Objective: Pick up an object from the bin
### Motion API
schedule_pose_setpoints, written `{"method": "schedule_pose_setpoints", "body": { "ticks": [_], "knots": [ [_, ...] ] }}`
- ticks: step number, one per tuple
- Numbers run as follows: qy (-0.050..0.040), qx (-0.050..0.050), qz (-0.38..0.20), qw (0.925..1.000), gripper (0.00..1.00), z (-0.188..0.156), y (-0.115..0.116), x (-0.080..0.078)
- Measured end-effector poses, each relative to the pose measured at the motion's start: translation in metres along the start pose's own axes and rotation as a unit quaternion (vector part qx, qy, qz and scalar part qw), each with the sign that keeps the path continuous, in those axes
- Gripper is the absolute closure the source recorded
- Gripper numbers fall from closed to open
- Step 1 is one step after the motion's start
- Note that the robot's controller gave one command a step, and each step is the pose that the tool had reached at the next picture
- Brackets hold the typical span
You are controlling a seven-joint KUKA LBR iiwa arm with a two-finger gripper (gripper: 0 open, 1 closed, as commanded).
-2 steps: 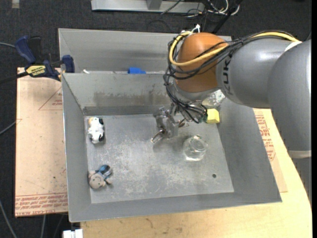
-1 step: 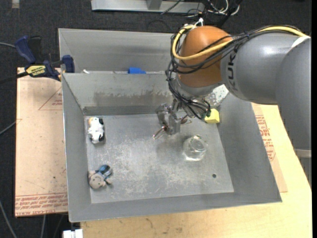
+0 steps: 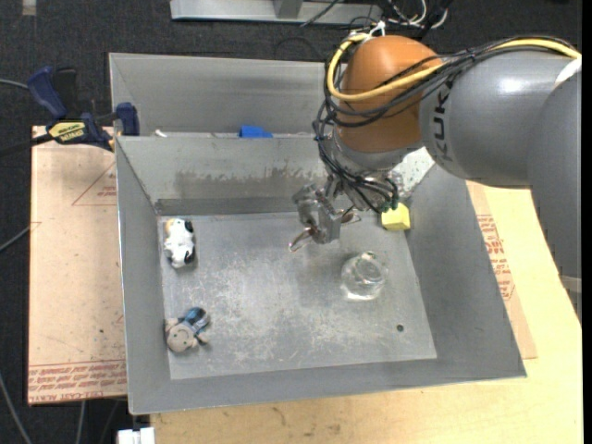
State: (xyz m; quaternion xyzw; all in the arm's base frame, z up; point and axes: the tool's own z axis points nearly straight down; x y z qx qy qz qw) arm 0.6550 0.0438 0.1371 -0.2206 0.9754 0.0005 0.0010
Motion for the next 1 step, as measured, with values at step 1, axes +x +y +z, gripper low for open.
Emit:
{"method": "schedule_pose_setpoints", "body": {
  "ticks": [1],
  "knots": [
    [-0.0021, 0.001, 0.000, 1.0000, 1.00, -0.0156, -0.0004, -0.0010]
  ]
}}
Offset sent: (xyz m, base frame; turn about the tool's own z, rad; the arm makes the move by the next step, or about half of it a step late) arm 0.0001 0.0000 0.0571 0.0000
